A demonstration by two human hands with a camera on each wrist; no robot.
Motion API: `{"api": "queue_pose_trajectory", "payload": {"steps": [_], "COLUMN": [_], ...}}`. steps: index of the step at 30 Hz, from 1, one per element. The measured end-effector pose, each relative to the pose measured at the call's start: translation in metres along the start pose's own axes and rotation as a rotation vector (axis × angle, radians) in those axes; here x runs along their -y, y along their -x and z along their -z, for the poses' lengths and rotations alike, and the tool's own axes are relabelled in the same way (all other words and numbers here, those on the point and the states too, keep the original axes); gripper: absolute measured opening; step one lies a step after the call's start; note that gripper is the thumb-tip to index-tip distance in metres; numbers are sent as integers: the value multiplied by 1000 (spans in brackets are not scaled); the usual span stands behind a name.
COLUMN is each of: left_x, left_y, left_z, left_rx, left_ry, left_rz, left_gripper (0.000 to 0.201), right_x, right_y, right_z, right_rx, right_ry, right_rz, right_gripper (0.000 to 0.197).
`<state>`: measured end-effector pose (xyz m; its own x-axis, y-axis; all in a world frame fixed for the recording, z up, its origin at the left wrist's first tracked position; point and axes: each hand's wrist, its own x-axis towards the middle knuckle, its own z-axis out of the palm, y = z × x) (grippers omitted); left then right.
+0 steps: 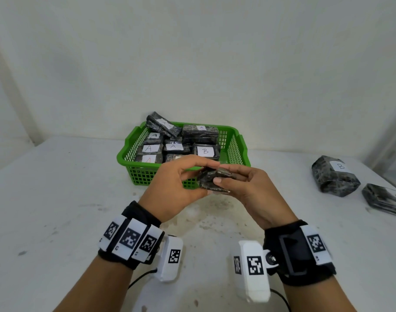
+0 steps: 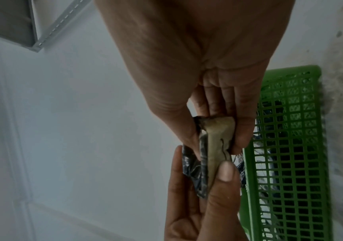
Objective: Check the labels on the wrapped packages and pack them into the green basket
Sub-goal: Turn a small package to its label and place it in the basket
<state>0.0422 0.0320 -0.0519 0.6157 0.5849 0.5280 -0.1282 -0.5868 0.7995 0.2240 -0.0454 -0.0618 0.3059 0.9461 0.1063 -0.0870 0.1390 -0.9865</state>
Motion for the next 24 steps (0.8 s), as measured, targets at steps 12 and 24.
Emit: {"api": "queue_pose_trajectory", "payload": {"steps": [12, 24], "left_x": [1, 0], "left_y": [0, 1], "left_z": [5, -3], "left_rx": [-78, -77], "left_ry": [-46, -95], "left_rz": [9, -23], "left_gripper": [45, 41], "right_x": [6, 2], "right_y": [3, 3], "right_z": [-6, -15], "right_rx": [20, -23], "right_ry": [-23, -32], "right_rz": [-28, -3], "right_gripper": [40, 32]}}
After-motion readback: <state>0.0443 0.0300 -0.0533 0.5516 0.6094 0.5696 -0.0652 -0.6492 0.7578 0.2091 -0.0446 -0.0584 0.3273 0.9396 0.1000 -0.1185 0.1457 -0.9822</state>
